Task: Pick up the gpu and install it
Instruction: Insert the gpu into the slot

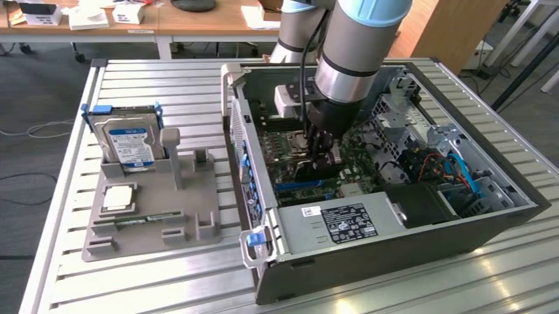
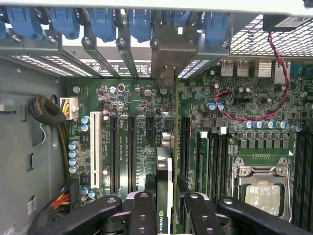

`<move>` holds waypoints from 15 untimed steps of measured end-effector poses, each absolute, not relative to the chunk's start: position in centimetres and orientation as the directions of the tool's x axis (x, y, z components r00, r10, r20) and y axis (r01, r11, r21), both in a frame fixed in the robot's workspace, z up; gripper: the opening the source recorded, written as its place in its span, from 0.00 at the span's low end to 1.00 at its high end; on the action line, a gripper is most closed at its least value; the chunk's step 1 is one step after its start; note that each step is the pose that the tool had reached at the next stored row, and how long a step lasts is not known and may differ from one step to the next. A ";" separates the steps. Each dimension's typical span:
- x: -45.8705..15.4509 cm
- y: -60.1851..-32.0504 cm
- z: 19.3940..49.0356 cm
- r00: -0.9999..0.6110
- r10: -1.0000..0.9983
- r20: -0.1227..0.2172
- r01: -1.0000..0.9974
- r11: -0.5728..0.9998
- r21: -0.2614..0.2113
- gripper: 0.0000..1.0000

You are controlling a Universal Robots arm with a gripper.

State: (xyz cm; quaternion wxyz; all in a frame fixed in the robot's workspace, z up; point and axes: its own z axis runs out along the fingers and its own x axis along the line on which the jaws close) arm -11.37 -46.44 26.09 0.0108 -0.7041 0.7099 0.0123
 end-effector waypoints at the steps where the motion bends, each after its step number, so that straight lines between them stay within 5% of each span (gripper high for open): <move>1: -11.4 -46.4 26.0 -0.008 -0.999 -0.033 -1.000 0.008 0.002 0.27; 15: -11.4 -46.4 25.9 -0.008 -0.999 -0.033 -1.000 0.008 0.002 0.27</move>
